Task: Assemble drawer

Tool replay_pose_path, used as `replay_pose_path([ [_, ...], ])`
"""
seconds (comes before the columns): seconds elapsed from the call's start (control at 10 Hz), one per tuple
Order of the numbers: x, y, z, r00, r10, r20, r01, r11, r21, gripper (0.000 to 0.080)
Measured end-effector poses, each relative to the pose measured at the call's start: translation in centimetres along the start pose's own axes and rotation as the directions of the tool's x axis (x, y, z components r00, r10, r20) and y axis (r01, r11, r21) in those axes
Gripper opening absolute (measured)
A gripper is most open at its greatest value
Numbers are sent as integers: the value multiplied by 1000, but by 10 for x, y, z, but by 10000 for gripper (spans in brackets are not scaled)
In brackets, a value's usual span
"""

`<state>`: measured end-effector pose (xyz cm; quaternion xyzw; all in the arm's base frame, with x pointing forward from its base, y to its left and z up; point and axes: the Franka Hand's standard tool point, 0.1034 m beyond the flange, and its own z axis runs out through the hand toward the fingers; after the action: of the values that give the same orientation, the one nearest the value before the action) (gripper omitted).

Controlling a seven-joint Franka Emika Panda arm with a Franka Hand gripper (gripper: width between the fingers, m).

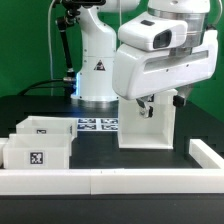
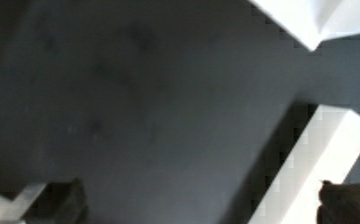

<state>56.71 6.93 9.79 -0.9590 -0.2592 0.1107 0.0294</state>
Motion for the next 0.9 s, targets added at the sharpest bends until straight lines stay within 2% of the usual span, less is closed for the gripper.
replay_pose_path([
  [0.3, 4, -3, 1, 974, 225, -2, -225, 974, 12, 650],
  [0.6, 2, -6, -3, 915, 403, -18, -403, 915, 10, 650],
  [0.9, -29, -31, -14, 892, 447, -68, -448, 894, -2, 650],
])
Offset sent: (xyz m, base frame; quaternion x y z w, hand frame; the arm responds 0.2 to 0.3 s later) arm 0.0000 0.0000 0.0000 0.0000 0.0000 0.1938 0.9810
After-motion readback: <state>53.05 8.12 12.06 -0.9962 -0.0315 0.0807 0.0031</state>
